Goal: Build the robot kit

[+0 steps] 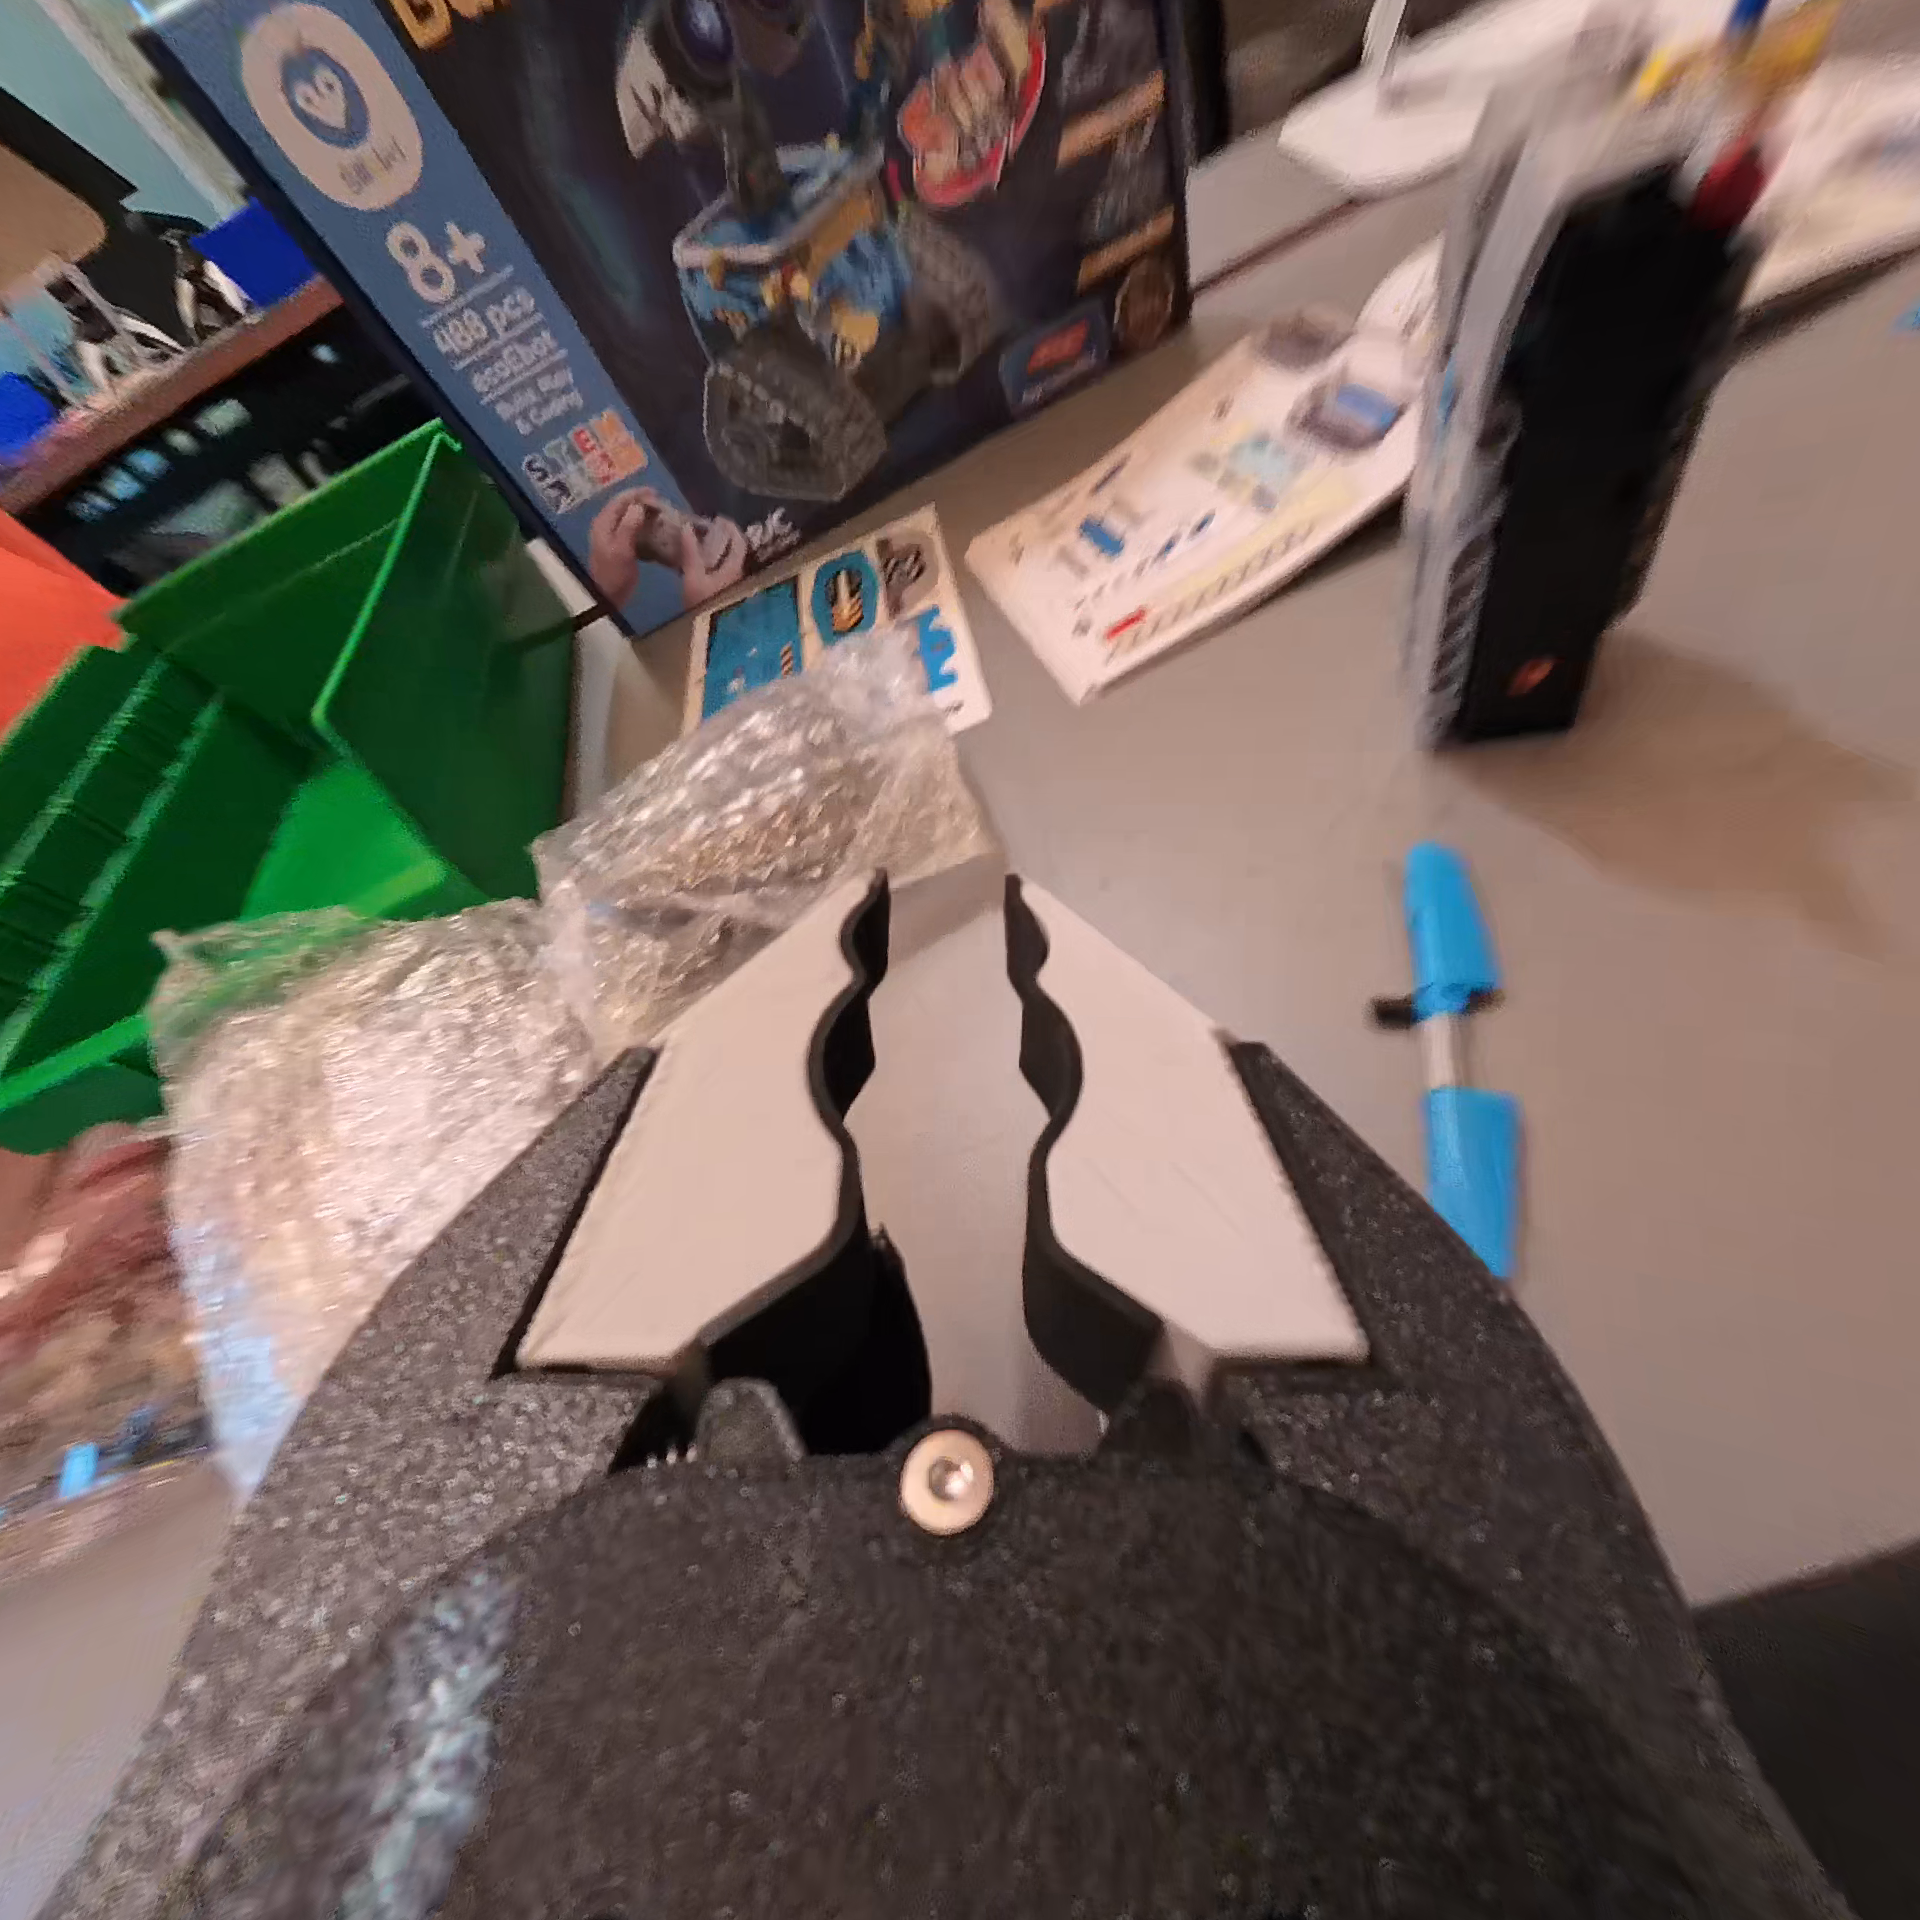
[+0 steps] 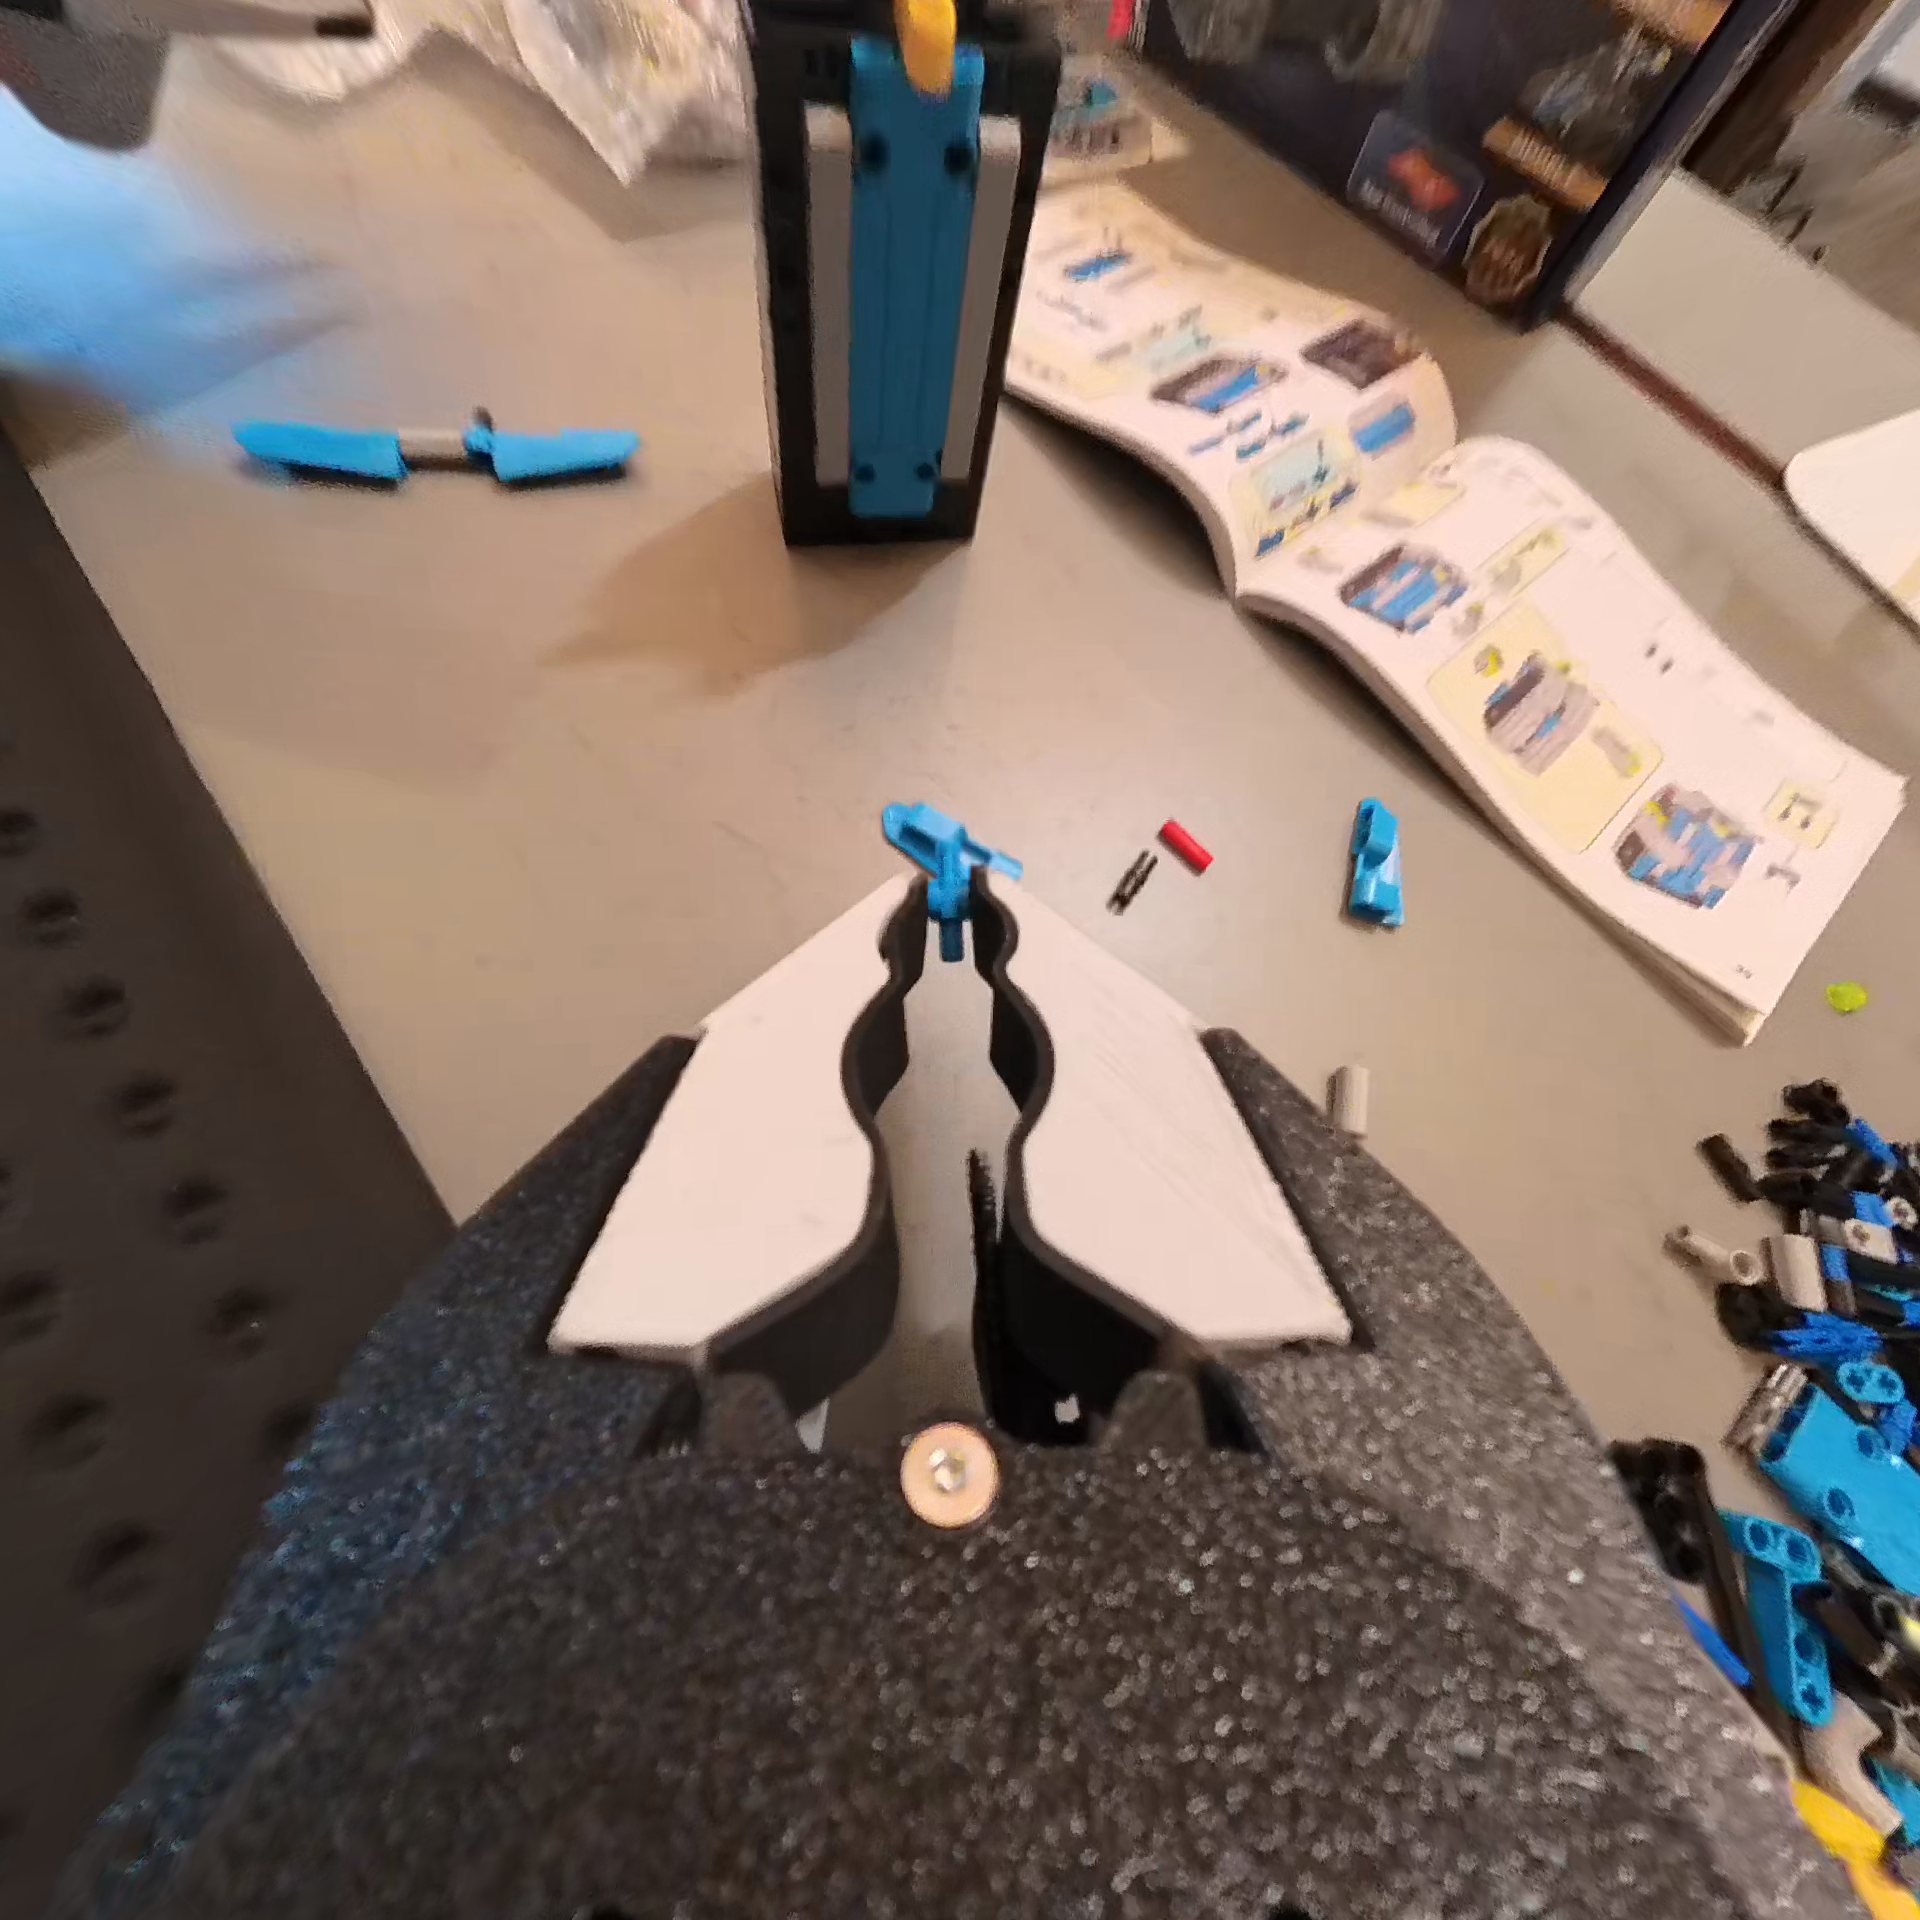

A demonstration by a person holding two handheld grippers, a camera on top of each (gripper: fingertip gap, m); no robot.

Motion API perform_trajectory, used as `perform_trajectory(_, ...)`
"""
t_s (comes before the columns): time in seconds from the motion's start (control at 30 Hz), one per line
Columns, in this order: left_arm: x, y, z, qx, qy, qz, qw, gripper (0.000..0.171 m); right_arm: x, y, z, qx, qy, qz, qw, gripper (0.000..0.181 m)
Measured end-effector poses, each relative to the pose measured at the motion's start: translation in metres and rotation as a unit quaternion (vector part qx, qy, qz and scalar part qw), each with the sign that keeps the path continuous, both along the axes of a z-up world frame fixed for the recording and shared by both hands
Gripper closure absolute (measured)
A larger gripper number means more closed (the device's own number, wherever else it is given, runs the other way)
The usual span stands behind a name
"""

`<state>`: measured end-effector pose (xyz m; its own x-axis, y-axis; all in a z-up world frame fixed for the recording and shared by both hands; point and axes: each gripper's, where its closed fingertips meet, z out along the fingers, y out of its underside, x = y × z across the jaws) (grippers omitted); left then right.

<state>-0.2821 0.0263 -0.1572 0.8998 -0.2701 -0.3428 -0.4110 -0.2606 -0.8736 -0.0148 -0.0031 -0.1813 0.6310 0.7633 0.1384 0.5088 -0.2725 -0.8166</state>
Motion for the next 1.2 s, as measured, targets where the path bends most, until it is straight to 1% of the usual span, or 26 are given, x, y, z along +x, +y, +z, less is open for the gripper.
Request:
perform_trajectory(0.03,0.01,-0.004,0.01,-0.003,-0.044,-0.016,0.999,0.15,-0.003,-0.002,0.011,0.017,0.014,0.004,1.0,0.174)
perform_trajectory(0.07,0.025,-0.011,0.022,-0.008,-0.085,-0.046,0.995,0.15,-0.009,-0.005,0.026,0.041,0.034,0.013,0.998,0.174)
perform_trajectory(0.13,0.06,-0.028,0.05,-0.006,-0.164,-0.117,0.979,0.151,-0.03,-0.022,0.061,0.076,0.097,0.053,0.991,0.174)
perform_trajectory(0.17,0.078,-0.037,0.062,-0.003,-0.184,-0.152,0.971,0.151,-0.041,-0.031,0.074,0.078,0.131,0.073,0.986,0.174)
perform_trajectory(0.23,0.108,-0.052,0.072,0.0,-0.167,-0.211,0.963,0.152,-0.06,-0.047,0.092,0.038,0.222,0.101,0.969,0.174)
perform_trajectory(0.27,0.124,-0.06,0.07,-0.009,-0.151,-0.239,0.959,0.152,-0.067,-0.054,0.098,0.003,0.274,0.116,0.955,0.174)
perform_trajectory(0.33,0.154,-0.078,0.062,-0.031,-0.132,-0.301,0.944,0.149,-0.072,-0.059,0.108,-0.066,0.373,0.129,0.916,0.174)
perform_trajectory(0.4,0.17,-0.089,0.054,-0.027,-0.095,-0.327,0.94,0.148,-0.071,-0.062,0.114,-0.128,0.45,0.144,0.872,0.174)
perform_trajectory(0.43,0.175,-0.095,0.049,-0.028,-0.074,-0.338,0.938,0.148,-0.069,-0.062,0.115,-0.148,0.474,0.149,0.855,0.174)
perform_trajectory(0.47,0.177,-0.1,0.045,-0.031,-0.053,-0.346,0.936,0.147,-0.066,-0.062,0.114,-0.154,0.489,0.149,0.846,0.174)
perform_trajectory(0.5,0.174,-0.101,0.043,-0.03,-0.037,-0.341,0.939,0.147,-0.065,-0.061,0.112,-0.158,0.493,0.15,0.842,0.174)
perform_trajectory(0.57,0.16,-0.101,0.041,-0.039,-0.011,-0.327,0.944,0.147,-0.066,-0.063,0.104,-0.175,0.484,0.152,0.844,0.174)
perform_trajectory(0.6,0.148,-0.1,0.043,-0.042,0.0,-0.313,0.949,0.147,-0.066,-0.063,0.103,-0.17,0.48,0.15,0.848,0.174)
perform_trajectory(0.7,0.105,-0.097,0.042,-0.057,0.05,-0.275,0.959,0.147,-0.068,-0.065,0.097,-0.148,0.446,0.145,0.871,0.173)
perform_trajectory(0.77,0.076,-0.092,0.043,-0.053,0.084,-0.24,0.966,0.147,-0.069,-0.064,0.092,-0.134,0.424,0.136,0.885,0.174)
perform_trajectory(0.83,0.059,-0.091,0.043,-0.06,0.079,-0.216,0.971,0.147,-0.068,-0.06,0.091,-0.122,0.414,0.126,0.893,0.174)
perform_trajectory(0.9,0.055,-0.095,0.044,-0.067,0.056,-0.21,0.974,0.147,-0.064,-0.053,0.091,-0.098,0.399,0.109,0.905,0.173)
perform_trajectory(0.97,0.053,-0.102,0.041,-0.08,0.048,-0.212,0.973,0.147,-0.058,-0.046,0.088,-0.069,0.364,0.093,0.924,0.173)
perform_trajectory(1.03,0.043,-0.106,0.034,-0.093,0.076,-0.21,0.97,0.147,-0.049,-0.039,0.085,-0.028,0.317,0.074,0.945,0.174)
perform_trajectory(1.1,0.023,-0.103,0.027,-0.101,0.113,-0.192,0.97,0.147,-0.04,-0.034,0.08,0.003,0.276,0.061,0.959,0.174)
perform_trajectory(1.13,0.012,-0.099,0.025,-0.102,0.12,-0.18,0.971,0.147,-0.036,-0.031,0.078,0.013,0.262,0.055,0.963,0.174)
perform_trajectory(1.2,-0.007,-0.088,0.022,-0.109,0.106,-0.15,0.977,0.148,-0.03,-0.027,0.076,0.021,0.245,0.047,0.968,0.174)
